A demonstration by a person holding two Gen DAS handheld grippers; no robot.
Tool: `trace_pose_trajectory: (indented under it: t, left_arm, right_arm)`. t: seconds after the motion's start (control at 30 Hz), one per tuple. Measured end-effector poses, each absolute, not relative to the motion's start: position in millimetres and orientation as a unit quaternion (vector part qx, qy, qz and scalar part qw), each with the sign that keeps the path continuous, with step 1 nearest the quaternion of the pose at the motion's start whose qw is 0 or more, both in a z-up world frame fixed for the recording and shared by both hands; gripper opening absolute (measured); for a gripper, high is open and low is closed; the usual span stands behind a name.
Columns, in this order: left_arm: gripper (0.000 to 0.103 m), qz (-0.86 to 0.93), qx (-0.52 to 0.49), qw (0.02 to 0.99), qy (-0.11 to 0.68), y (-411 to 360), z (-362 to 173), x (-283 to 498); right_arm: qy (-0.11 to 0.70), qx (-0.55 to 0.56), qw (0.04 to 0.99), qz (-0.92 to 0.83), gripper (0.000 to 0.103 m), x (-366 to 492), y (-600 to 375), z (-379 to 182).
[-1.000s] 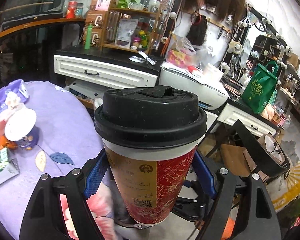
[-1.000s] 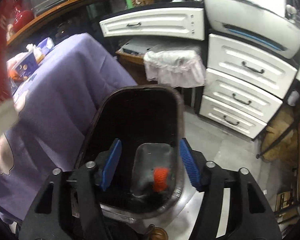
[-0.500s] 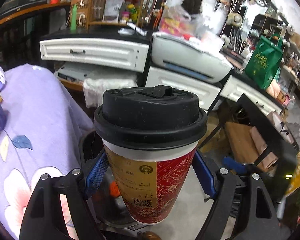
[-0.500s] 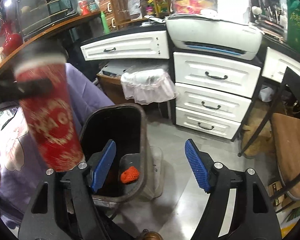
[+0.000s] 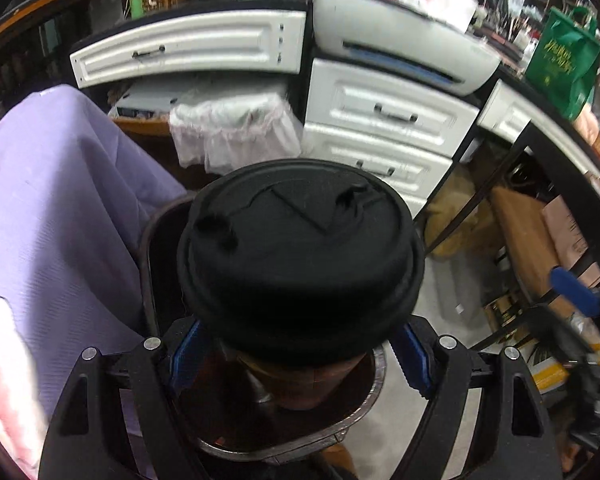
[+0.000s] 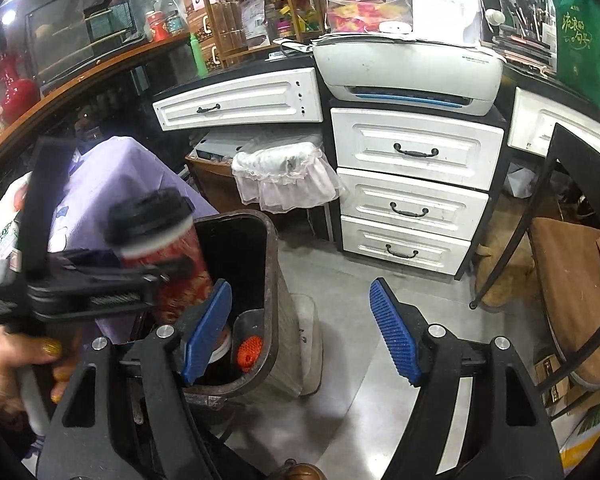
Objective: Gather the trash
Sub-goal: 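Lower the red cup into the black bin and open the left tool, then grasp the white cup with the right tool while the left tool grasps the juice bottle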
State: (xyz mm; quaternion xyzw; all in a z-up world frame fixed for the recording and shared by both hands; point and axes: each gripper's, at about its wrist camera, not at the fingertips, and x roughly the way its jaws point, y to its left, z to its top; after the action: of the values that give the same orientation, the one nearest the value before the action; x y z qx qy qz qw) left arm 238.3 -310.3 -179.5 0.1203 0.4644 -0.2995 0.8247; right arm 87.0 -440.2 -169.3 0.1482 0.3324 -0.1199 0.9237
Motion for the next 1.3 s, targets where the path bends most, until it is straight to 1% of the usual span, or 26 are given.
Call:
trace_pose_trajectory:
  t: [0.13,0.3,0.43,0.6,0.77,1.0,1.2,1.3]
  left_arm:
    - [0.079,-0.286,0.132,0.811,0.494,-315,-198,243]
    - [0.087,-0.282,0.146,0.766,0.559,-319,-222,249]
    - [0.097,-0.279,0.157,0.768,0.554,-318,-218,244]
    - [0.097,-0.279,0.154,0.767,0.558,-318,-205,242]
    - [0.097,-0.295,0.136,0.793,0.516,-304,-165,231]
    - [0.097,-0.301,0.107,0.843,0.433,-255,-96,207]
    - [0.097,-0.282,0.086,0.876,0.383,-199,-62,196]
    - [0.097,-0.260,0.093,0.889,0.366,-170,-55,195]
  right_arm:
    - [0.335,0.152,0.922,-0.120,0.072,87,-441,-172]
    - [0.335,0.155,0.922,-0.119,0.072,88,-440,-170]
    - [0.330,0.152,0.924,-0.116,0.072,89,-436,-165]
    - [0.321,0.149,0.928,-0.114,0.072,89,-431,-156]
    - [0.308,0.144,0.934,-0.108,0.072,88,-425,-143]
    - [0.293,0.141,0.943,-0.068,0.072,100,-403,-121]
    - [0.287,0.117,0.951,-0.012,0.072,120,-363,-106]
    - [0.287,0.105,0.952,0.028,0.072,132,-336,-99]
